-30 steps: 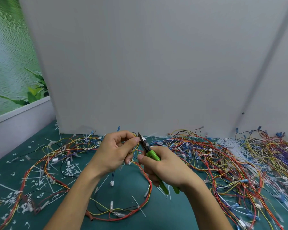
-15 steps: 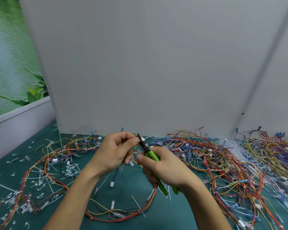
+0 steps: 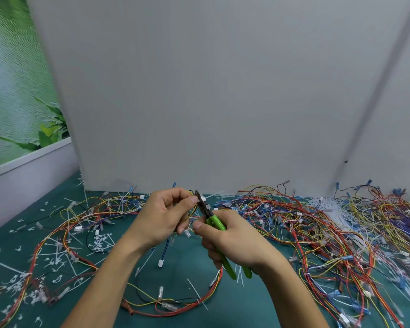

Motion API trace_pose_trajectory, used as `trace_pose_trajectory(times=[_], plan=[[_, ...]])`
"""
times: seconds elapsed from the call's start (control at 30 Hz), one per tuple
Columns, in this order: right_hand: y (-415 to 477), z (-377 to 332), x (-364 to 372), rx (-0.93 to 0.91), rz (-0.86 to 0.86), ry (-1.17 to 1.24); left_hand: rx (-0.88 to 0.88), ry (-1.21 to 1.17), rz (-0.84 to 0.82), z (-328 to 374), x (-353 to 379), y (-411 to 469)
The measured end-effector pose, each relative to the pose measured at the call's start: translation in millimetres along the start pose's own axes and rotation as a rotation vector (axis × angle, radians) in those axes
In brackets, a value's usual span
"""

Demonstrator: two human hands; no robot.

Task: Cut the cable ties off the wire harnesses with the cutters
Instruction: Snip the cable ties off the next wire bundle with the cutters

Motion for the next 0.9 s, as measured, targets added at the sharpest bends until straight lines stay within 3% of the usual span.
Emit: trace_pose_trajectory(times=[0.9], plan=[[5.6, 1.5, 1.2, -0.010, 0.027, -0.034, -0.057, -0.064, 0.061, 1.5, 7.8, 1.2]])
Point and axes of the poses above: each hand's wrist, its own y-axis towards the middle knuckle, its own x-axis out of the palm, z = x × y, the point moved 3 cm from there along y, towards the middle knuckle, and after that the axes turned 14 degrees about x, right-handed, at the moved point
